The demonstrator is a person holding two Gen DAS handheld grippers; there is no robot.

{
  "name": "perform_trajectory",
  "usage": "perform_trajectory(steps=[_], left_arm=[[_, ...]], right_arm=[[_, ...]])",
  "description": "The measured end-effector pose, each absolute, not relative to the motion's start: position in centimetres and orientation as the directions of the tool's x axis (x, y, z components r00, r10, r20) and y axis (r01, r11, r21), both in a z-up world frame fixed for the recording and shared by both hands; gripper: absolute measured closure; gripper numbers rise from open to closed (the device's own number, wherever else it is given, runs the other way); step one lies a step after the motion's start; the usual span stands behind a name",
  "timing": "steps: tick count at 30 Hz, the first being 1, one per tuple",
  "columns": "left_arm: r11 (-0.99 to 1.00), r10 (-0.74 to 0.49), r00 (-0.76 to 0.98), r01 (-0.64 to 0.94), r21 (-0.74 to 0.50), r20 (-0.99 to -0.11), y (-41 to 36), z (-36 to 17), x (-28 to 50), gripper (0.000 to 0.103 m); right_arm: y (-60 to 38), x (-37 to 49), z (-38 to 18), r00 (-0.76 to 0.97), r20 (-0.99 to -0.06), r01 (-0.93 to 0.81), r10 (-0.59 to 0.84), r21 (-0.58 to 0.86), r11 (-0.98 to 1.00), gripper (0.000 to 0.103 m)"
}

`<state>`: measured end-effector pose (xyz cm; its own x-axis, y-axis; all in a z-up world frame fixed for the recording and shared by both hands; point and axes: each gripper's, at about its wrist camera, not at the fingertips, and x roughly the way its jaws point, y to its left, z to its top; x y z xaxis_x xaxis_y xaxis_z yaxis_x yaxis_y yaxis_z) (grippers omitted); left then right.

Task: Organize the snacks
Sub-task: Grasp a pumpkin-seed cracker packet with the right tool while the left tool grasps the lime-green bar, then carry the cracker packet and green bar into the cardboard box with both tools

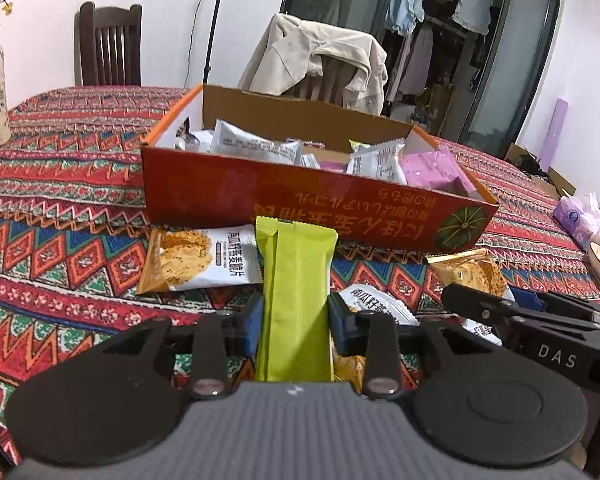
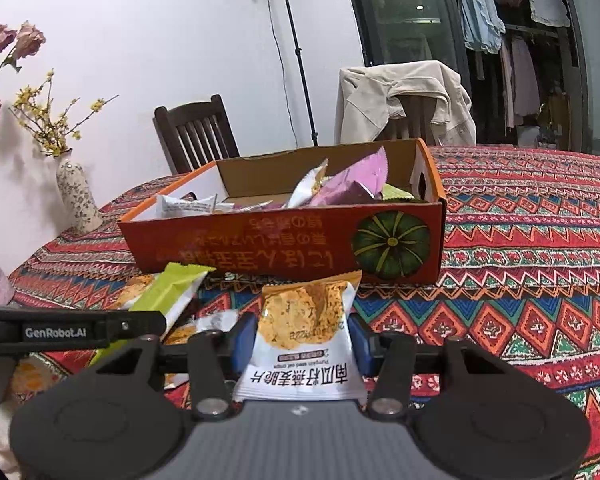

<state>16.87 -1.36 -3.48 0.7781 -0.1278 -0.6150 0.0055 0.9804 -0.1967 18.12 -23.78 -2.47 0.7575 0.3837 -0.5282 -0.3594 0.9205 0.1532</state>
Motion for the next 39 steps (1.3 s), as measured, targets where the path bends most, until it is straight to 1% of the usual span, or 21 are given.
perform_trajectory(steps=[3, 12, 17, 22, 30, 34, 39], left_arm=[[0.98, -0.127, 0.789, 0.006, -0.199, -0.601, -1.3, -3.0, 16.6, 0.069], [0.984, -0.115, 0.853, 0.027, -0.178, -0.509, -0.9, 0.4, 15.8, 0.069], [0.984, -0.107, 0.88, 0.028, -0.176, -0.463, -0.8, 3.2, 16.9, 0.069], [0.985, -0.104, 0.903, 0.035, -0.169, -0.417, -1.0, 5.7, 18.8, 0.069], [0.977, -0.094, 0.906, 0.005, -0.211, -0.412, -1.0, 6.9, 23.6, 0.069], [0.974, -0.08, 0.903, -0.019, -0.226, -0.422, -1.1, 6.5, 26.1, 0.069], [0.968, -0.063, 0.893, -0.055, -0.247, -0.446, -0.6, 5.5, 28.9, 0.069]], right_arm=[[-23.8, 17.7, -2.1, 0.763, -0.519, -0.361, 0.385, 0.153, 0.92, 0.054], [-23.8, 17.0, -0.1, 0.776, -0.49, -0.379, 0.397, 0.141, 0.914, 0.054], [-23.7, 17.8, 2.3, 0.781, -0.478, -0.376, 0.402, 0.152, 0.914, 0.054], [-22.9, 18.9, 4.9, 0.807, -0.455, -0.362, 0.376, 0.122, 0.924, 0.054], [-20.6, 22.9, 6.7, 0.84, -0.432, -0.329, 0.327, 0.072, 0.941, 0.054], [-19.5, 25.6, 6.4, 0.847, -0.428, -0.311, 0.314, 0.079, 0.947, 0.054], [-18.8, 28.6, 5.2, 0.84, -0.448, -0.298, 0.306, 0.09, 0.95, 0.054]])
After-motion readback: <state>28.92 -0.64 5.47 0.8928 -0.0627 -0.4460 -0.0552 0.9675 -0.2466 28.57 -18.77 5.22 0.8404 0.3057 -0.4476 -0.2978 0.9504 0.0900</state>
